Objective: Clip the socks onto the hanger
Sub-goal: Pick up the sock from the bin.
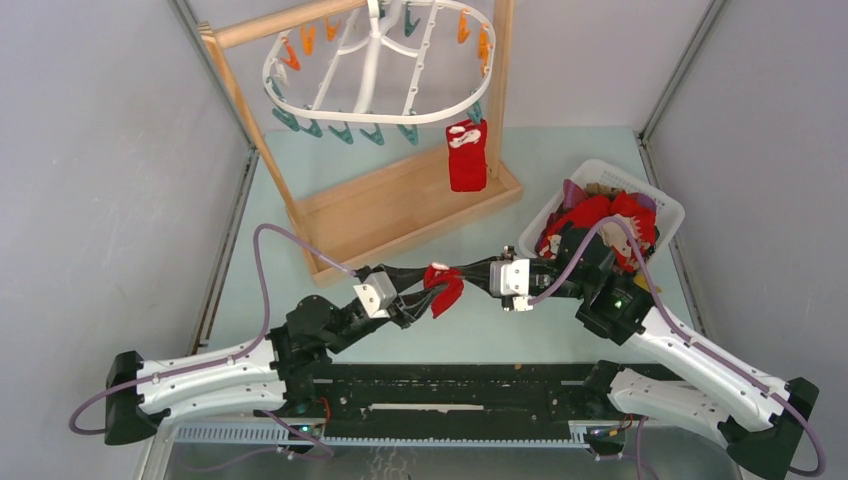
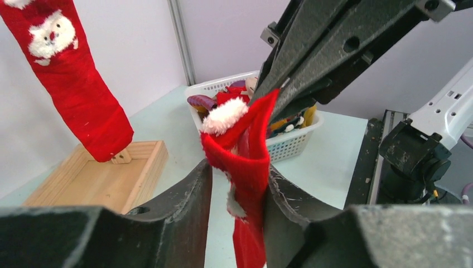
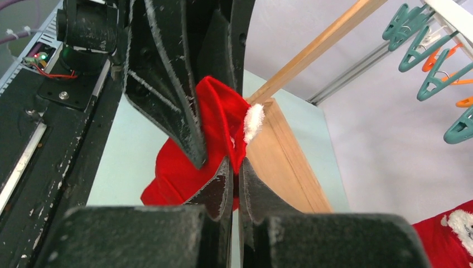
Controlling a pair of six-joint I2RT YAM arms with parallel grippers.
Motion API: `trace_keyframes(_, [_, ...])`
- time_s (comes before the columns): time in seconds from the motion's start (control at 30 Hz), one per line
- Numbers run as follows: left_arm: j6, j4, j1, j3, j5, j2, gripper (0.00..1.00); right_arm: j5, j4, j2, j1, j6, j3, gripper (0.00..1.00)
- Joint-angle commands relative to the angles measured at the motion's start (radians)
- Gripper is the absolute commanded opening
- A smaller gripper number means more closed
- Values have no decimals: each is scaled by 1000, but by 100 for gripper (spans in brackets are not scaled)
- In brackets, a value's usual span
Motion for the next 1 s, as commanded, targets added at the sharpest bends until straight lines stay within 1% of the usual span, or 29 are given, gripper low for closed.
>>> trace_keyframes(0.0, [-16,2,11,78,15,0,39,15,-18,-12,16,-67,42,6])
trace_keyframes(0.03, [-16,-2,13,82,18,2,36,15,-20,-13,17,-71,42,6])
trace_keyframes(0.07, [-15,-8,16,85,19,4,30,15,-22,-13,19,-75,42,6])
trace_keyframes(0.13, [-13,-26,22,90,30,9,10,15,-23,-14,20,-78,42,7])
trace_keyframes(0.17, [-10,-33,26,92,35,10,2,16,-22,-14,20,-78,42,7])
trace_keyframes(0.2, [-7,-40,29,92,41,11,1,17,-22,-14,20,-78,42,8])
trace_keyframes(0.27, [1,-46,31,86,45,10,0,19,-24,-15,20,-77,42,10])
trace_keyframes(0.3, [10,-49,32,82,44,5,0,21,-25,-15,20,-75,42,12])
trace_keyframes(0.33, [20,-49,32,75,42,-1,0,22,-26,-16,20,-73,42,18])
trace_keyframes(0.4, [52,-39,32,52,33,-17,0,26,-28,-21,18,-57,42,35])
trace_keyframes(0.47, [82,-12,32,20,18,-38,0,25,-29,-27,15,-37,42,48])
trace_keyframes(0.53, [108,28,32,-12,-2,-62,0,27,-28,-29,7,3,42,55])
trace_keyframes(0.63, [126,89,32,-39,-18,-78,0,29,-29,-27,0,75,41,58])
trace_keyframes(0.8, [114,143,34,-37,-7,-60,0,62,73,-9,-6,196,18,58])
trace_keyframes(0.97, [90,190,34,-33,9,-43,0,71,136,13,0,221,13,56])
